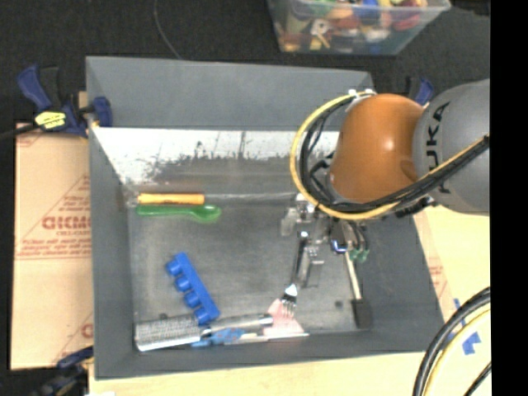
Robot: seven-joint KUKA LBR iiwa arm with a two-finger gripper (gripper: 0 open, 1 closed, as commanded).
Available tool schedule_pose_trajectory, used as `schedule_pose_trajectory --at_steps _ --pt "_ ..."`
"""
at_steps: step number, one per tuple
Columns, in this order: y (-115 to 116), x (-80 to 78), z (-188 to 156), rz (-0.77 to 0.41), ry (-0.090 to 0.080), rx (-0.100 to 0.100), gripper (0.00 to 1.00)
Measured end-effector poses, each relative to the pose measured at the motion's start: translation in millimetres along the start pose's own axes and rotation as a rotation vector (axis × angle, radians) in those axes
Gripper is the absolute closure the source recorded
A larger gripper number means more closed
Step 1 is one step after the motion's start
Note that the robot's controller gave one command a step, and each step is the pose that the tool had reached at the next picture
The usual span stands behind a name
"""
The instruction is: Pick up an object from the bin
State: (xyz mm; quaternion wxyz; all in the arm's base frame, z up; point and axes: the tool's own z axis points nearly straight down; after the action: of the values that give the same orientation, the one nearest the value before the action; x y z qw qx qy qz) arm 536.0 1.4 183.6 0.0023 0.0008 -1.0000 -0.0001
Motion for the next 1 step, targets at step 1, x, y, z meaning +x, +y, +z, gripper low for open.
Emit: schedule_pose_trajectory --at_steps 1 --pt "0.0 -1.5 -4.5 0.000 -0.008 0.000 0.00"
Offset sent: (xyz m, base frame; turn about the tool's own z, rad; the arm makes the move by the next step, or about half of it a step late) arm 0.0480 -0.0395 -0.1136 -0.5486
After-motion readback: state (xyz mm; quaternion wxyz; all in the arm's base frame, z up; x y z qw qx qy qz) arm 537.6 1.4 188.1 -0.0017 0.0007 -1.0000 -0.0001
